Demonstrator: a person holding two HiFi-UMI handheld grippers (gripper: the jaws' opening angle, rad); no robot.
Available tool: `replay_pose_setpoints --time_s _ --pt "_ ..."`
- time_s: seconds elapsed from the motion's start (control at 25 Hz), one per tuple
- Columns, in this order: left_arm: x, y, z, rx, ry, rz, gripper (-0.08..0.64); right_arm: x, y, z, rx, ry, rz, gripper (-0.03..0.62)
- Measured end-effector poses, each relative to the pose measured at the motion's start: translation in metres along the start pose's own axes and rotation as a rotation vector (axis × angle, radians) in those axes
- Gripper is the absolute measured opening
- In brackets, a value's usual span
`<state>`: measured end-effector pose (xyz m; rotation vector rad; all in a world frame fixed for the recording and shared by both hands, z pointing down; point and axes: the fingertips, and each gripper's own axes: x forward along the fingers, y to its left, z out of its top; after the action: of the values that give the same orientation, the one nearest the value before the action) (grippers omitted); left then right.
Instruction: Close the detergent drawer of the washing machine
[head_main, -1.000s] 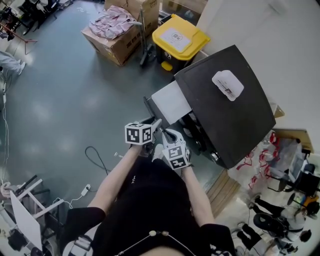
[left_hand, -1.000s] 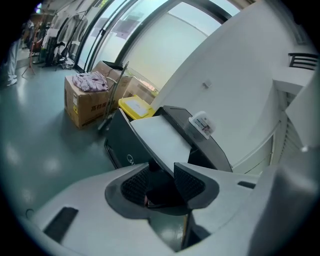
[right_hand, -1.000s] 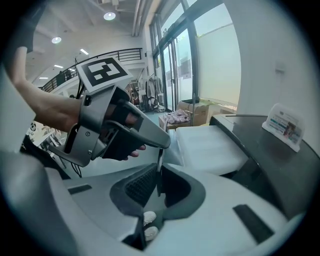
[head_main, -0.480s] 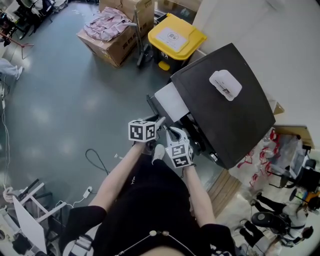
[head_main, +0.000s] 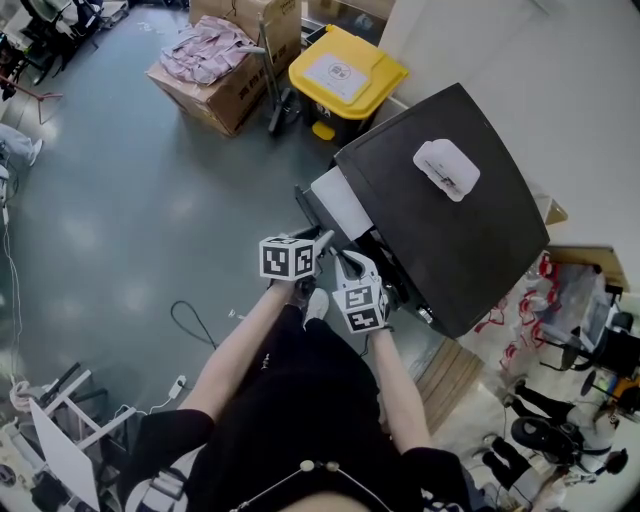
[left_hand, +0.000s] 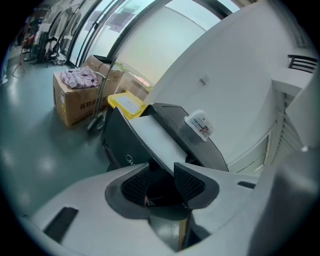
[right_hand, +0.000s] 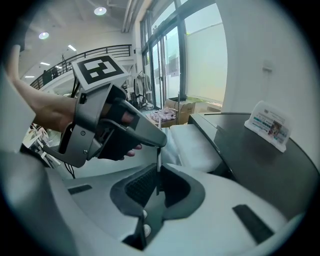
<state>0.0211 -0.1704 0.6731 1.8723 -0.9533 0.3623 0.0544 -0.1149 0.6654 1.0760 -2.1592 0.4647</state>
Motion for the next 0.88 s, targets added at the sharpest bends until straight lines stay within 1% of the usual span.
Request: replay_pose_setpoints --time_s 0.28,0.36,0.48,0.52,0.64,0.88 --pt "0.008 -0.003 0.004 -0.003 0.000 -0.012 0.141 0.001 -0.010 0.003 0.014 -0.005 -0.031 0.034" --pt "0.010 -0.004 0.007 -0.029 -0.008 -0.037 0.141 0.000 -0.014 0.004 0.018 -0.003 -0.041 0.034" --pt "0.012 -0.008 0.014 -0.095 -0.024 -0.090 0.141 0.000 -0.019 0.005 0.031 0.003 -0.056 0.032" --pt "0.013 -0.008 0.015 -0.101 -0.021 -0.096 0.141 0.000 -0.021 0.005 0.034 0.006 -0.060 0.032" --pt "0.017 -0.010 0.016 -0.079 -0.008 -0.090 0.141 -0.001 -0.026 0.005 0.039 0.010 -0.071 0.034" --pt "0.025 -0.015 0.021 -0.061 0.003 -0.081 0.141 0.000 -0.036 0.004 0.037 0.023 -0.085 0.034"
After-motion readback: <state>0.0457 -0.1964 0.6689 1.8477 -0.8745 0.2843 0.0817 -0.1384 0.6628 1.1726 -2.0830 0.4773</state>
